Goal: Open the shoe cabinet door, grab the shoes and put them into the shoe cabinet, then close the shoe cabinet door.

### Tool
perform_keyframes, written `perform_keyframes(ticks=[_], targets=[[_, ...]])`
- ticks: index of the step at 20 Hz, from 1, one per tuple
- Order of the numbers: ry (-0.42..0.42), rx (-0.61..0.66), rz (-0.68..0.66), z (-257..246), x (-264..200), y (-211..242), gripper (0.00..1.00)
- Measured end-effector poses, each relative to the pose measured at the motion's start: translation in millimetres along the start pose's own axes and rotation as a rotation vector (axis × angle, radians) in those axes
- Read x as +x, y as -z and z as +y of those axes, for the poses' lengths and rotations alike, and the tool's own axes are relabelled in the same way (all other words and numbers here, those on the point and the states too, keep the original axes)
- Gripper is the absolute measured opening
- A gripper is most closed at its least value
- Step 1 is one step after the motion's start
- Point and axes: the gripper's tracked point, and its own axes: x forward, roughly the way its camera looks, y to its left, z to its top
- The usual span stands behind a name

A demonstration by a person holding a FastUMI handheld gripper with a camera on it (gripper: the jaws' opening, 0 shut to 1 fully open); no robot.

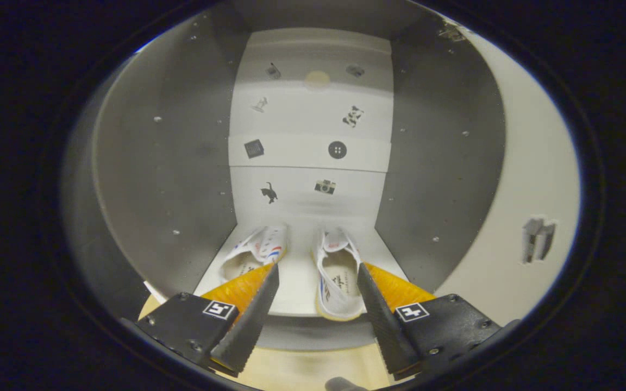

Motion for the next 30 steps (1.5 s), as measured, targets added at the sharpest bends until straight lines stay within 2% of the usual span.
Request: perform_keyframes(ticks=[5, 8, 15, 20, 24, 28, 30], targets=[[-0.028, -0.029, -0.088, 2, -103, 14, 0.95], [-0.086, 0.000, -0.106, 5, -172, 37, 0.98], [-0.133, -0.002, -0.110, -32, -315, 99, 1.00], [-0.072, 0.050, -0.135, -100, -385, 112, 1.00], [0.032, 0.119, -0.173, -179, -425, 110, 1.00], [0.143, 0.142, -0.193, -255, -436, 108, 1.00], [0.166, 0.152, -0.195, -285, -429, 104, 1.00]])
